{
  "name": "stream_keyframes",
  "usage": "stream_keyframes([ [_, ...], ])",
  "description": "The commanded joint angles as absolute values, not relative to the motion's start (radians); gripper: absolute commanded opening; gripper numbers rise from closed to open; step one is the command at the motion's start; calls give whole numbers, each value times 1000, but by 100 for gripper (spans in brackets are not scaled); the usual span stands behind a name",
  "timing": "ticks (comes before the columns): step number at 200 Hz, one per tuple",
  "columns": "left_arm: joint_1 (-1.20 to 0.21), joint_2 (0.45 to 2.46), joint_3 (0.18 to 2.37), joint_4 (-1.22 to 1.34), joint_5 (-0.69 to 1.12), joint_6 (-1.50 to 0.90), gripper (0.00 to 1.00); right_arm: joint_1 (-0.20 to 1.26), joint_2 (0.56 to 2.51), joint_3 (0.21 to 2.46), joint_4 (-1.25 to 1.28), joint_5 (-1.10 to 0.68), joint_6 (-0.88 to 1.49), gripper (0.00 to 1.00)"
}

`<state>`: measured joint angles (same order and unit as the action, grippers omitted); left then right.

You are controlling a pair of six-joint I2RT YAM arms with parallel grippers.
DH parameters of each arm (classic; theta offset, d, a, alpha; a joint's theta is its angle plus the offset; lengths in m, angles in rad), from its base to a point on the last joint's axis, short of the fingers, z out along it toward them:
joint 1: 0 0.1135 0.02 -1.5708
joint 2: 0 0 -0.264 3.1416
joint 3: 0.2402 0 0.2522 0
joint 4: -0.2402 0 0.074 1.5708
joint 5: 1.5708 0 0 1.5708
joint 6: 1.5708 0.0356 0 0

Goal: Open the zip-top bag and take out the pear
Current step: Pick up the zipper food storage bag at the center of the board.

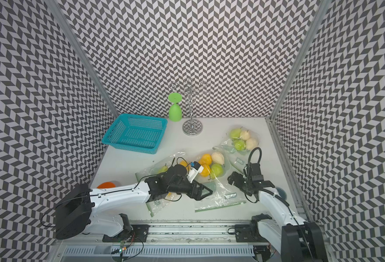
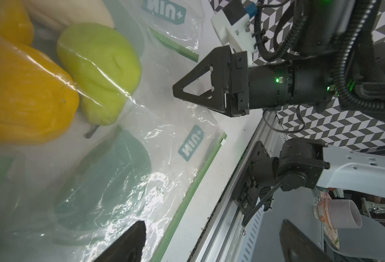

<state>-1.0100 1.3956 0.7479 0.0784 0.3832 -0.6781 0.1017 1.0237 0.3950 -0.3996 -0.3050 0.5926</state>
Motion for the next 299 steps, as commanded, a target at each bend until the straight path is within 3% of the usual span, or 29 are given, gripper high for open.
stream_keyframes([
  [1,-959,1399,730,129,424,-688,92,100,999,344,-413,-376,617,92],
  [30,-896,1394,719,118,443,-678,89,106,877,286,-406,-501,650,87],
  [59,-874,1388,751,67,428,-646,89,142,799,277,-452,-557,667,71],
  [88,-880,1381,802,6,388,-601,87,146,751,304,-450,-592,694,35],
  [108,-915,1347,860,-45,327,-513,87,147,772,354,-432,-639,707,18],
  [146,-1113,1228,961,-103,30,-164,90,147,859,476,-420,-696,706,10],
  [187,-1369,1155,806,60,-211,253,91,147,944,517,-352,-802,750,6],
  [242,-1524,1414,810,165,-471,310,73,146,960,535,-312,-869,793,6],
  [299,-1520,1595,856,303,-605,309,67,147,929,513,-285,-914,824,6],
])
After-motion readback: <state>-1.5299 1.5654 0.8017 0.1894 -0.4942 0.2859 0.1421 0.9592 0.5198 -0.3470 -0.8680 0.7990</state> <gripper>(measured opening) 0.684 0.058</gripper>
